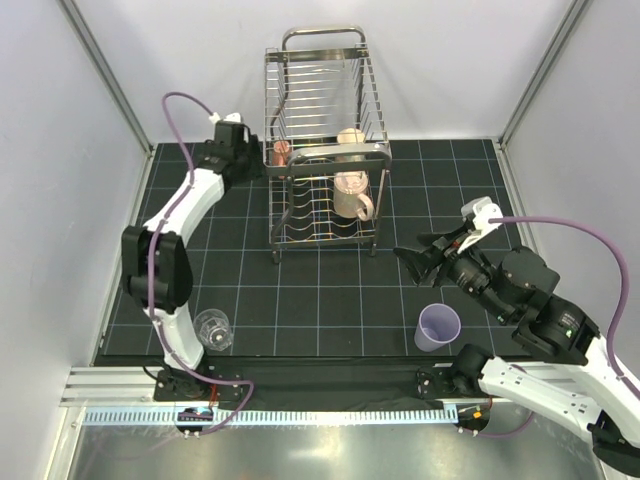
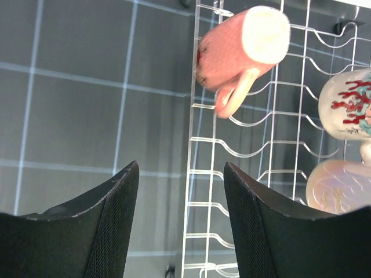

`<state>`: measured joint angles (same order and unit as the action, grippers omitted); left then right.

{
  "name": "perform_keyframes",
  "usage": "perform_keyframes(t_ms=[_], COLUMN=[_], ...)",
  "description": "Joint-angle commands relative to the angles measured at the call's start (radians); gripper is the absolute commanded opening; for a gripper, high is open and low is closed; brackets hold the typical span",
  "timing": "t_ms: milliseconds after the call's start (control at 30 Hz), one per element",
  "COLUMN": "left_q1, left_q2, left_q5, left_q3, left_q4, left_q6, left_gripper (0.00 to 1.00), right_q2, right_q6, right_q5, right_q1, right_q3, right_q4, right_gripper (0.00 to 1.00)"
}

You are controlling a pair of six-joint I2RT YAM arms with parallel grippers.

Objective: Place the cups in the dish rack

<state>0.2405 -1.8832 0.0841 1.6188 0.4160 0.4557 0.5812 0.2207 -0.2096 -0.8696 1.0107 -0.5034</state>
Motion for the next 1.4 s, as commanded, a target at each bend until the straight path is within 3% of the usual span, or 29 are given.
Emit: perform_keyframes(t_ms=[0, 267, 467, 567, 767, 967, 1133, 1367], left_q1=[-0.017, -0.030, -0.030, -0.029, -0.030, -0.030, -0.027, -0.020], left_q2=[0.085, 0.251, 0.461, 0.582, 0.782, 0.926, 0.993, 1.021], left_q5=[-0.040, 0.005, 0.048, 0.075, -0.009, -0.139, -0.267, -0.290], left_q3=[-0.072, -0.289, -0.419, -0.473, -0.527, -0.557, -0.573, -0.582], left_q4=[0.001, 0.029, 0.098, 0.147, 0.253, 0.290, 0.282, 0.282], left_q6=[0.060, 0.156, 0.248, 0.280, 0.331, 0.373, 0.432, 0.440], left_gripper=[0.59, 0.59, 0.62, 0.64, 0.66, 0.65, 0.64, 0.63], right_q2=[0.016, 0.058, 0.213, 0.276, 0.293, 0.243, 0.215, 0.221], right_q6=[0.014, 0.115, 0.270, 0.321, 0.416, 0.580, 0.652, 0.657], right_q5=[-0.024, -0.114, -0.241, -0.225, -0.143, -0.085, -0.024, -0.031], right_q1=[-0.006, -0.006, -0.005, -0.005, -0.005, -0.003, -0.003, -0.003], right_q3=[0.026, 0.072, 0.204, 0.229, 0.123, -0.090, -0.178, -0.230], right_q4=[-0.018, -0.139, -0.395, -0.529, -0.615, -0.624, -0.610, -0.620], right_gripper=[0.61, 0.61, 0.61, 0.61, 0.61, 0.58, 0.53, 0.53])
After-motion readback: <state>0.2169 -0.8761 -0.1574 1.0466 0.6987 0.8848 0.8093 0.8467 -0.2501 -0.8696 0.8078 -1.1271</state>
